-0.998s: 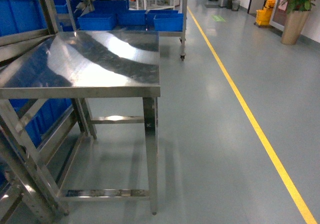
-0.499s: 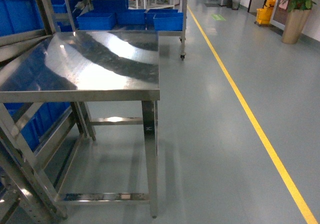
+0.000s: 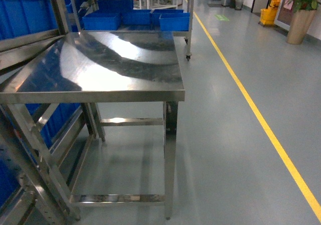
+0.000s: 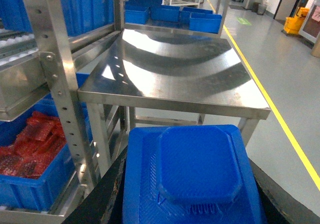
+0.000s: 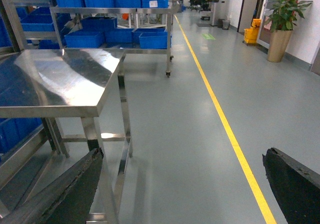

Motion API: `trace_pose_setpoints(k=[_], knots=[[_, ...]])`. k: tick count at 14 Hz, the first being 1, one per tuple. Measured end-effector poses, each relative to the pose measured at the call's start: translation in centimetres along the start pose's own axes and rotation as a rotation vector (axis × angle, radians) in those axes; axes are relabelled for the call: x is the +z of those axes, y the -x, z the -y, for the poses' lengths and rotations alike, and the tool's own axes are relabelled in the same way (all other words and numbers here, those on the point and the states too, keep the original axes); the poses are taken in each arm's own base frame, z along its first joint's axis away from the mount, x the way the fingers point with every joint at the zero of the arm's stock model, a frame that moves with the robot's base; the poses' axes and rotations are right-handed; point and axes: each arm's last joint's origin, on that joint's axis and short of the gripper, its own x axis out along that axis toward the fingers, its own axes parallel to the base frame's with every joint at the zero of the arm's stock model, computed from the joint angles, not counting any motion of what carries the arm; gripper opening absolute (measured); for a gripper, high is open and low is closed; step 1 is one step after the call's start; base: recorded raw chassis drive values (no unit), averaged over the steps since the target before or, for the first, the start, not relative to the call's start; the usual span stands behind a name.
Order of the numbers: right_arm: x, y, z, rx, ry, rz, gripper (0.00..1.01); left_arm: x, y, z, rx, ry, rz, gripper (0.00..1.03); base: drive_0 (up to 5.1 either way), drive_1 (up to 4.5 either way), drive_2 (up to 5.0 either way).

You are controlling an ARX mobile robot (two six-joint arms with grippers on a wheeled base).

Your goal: Pick blue part to blue bin on bottom shelf

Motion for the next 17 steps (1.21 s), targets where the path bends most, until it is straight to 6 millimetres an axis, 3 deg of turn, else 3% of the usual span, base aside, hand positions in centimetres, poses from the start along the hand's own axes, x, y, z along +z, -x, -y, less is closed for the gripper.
trace_pose_setpoints(k=[12, 17], knots=[[-0.01, 0.0, 0.0, 0.0, 0.0, -0.002, 0.98, -0.03, 0.0, -0.01, 0.002, -0.001, -0.002, 0.43, 0.1, 4.1, -3.9], [0.0, 0.0, 0.0, 0.0, 0.0, 0.0, 0.98, -0.01, 0.01, -0.01, 0.002, 0.0, 0.0, 0.43, -5.0, 2.49, 2.5]])
